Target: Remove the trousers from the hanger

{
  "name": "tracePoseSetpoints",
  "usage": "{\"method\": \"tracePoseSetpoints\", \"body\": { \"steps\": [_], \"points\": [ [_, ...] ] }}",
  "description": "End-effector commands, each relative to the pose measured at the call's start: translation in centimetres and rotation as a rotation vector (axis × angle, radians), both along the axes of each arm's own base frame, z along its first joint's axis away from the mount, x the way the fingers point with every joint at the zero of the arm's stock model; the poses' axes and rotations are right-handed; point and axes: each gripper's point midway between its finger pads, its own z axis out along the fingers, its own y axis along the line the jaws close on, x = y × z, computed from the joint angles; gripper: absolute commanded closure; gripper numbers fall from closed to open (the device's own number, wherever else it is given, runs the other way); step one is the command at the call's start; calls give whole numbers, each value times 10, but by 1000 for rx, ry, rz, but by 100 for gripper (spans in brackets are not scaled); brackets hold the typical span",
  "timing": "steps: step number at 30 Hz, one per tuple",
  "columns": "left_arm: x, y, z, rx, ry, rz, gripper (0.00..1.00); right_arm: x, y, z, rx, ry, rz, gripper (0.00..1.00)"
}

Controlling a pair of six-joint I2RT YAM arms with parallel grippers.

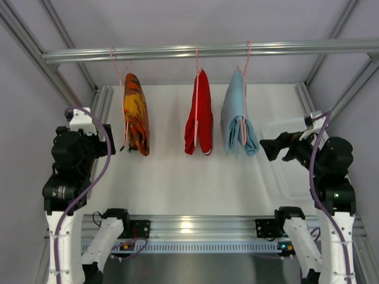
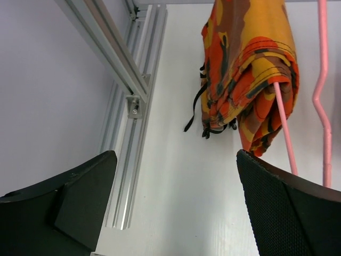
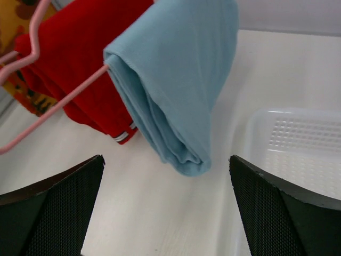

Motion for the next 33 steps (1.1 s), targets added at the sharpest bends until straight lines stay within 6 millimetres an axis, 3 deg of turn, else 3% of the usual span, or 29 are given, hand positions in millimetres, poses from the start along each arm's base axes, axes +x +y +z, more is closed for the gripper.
{"method": "tracePoseSetpoints", "body": {
  "steps": [1,5,7,11,13,18,20,23,25,33],
  "points": [
    [-4,17,20,46,-40,79,1,2,32,23,210,32,141,1],
    [-6,0,44,31,-76,-21,1,5,57,68,440,-2,280,1],
    [-4,-18,42,-4,-40,-121,1,5,65,87,469,-18,357,3],
    [-1,-58,53,-98,1,-324,1,11,73,93,504,25,462,5],
    [-2,-74,56,-148,18,-400,1,16,71,84,549,77,490,6],
    [-1,-112,72,-246,36,-607,1,23,67,97,568,-4,581,11],
    [3,-118,77,-262,37,-636,1,21,69,112,588,-49,614,12],
    [11,-116,76,-252,31,-630,1,34,74,108,681,9,636,15],
    [16,-113,79,-230,-2,-619,1,33,81,115,704,-26,668,16],
    [20,-117,89,-262,-98,-621,1,50,105,103,762,-26,665,23]
  ]
}}
